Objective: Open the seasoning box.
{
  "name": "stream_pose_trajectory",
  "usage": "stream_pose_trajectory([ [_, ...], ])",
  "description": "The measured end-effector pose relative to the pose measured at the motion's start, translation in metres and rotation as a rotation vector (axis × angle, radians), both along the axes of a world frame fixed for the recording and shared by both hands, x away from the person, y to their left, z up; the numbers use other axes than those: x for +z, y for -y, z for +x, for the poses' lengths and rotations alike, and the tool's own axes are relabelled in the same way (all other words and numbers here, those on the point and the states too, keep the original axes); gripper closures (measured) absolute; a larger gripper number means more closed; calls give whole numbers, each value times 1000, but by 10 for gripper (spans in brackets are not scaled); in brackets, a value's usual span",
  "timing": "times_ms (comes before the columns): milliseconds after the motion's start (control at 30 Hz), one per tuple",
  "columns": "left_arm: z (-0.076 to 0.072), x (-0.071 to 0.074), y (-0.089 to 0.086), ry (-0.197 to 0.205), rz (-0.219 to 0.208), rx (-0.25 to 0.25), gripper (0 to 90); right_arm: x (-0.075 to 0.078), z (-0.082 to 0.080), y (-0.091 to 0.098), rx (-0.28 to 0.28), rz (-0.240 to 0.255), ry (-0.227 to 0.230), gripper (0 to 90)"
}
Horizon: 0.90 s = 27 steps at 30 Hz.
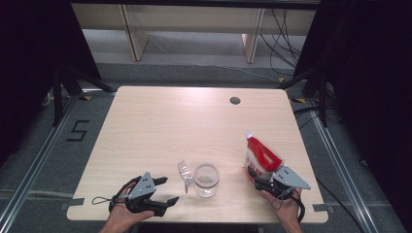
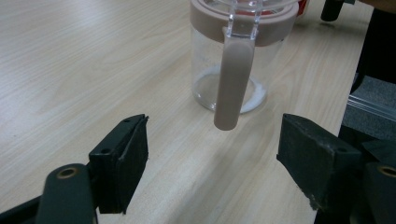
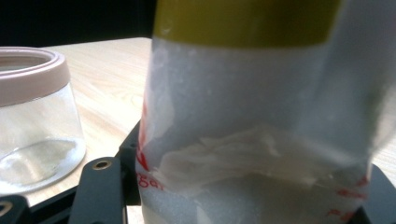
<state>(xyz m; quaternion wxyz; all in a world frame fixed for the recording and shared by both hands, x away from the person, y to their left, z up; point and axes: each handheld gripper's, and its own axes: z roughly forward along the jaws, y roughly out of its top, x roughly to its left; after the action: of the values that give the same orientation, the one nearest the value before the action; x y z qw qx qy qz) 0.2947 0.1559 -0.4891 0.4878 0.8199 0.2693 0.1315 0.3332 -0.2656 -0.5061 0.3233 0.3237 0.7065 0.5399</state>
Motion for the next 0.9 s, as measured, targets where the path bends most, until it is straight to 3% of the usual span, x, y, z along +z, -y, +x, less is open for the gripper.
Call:
stream_pose_trajectory([
  [67,0,0,-1,1,14,3,241,2,-1,-1,-2,-22,11,384],
  [100,0,0,0,-7,-11,6,241,4,-2,-1,6,-43,24,384],
  [167,0,0,-1,-15,-14,6,240,8,-6,-3,18,-77,26,385],
  [200,1,0,-2,-9,-1,9,240,10,-5,-4,25,-110,66,386],
  [267,0,-1,-1,-15,-15,10,239,14,-8,-5,32,-155,93,386],
  [367,1,-1,-1,-18,-17,11,236,20,-13,-7,43,-177,110,387],
  [467,1,-1,-3,-12,-9,9,236,24,-19,-8,59,-233,136,387],
  [733,3,-1,-3,1,-3,-2,235,32,-30,-14,88,-300,182,389],
  [800,1,-2,-2,-26,-24,17,235,34,-33,-15,94,-327,200,390],
  [900,1,-1,-2,-19,-21,15,234,36,-35,-18,109,-376,224,391],
])
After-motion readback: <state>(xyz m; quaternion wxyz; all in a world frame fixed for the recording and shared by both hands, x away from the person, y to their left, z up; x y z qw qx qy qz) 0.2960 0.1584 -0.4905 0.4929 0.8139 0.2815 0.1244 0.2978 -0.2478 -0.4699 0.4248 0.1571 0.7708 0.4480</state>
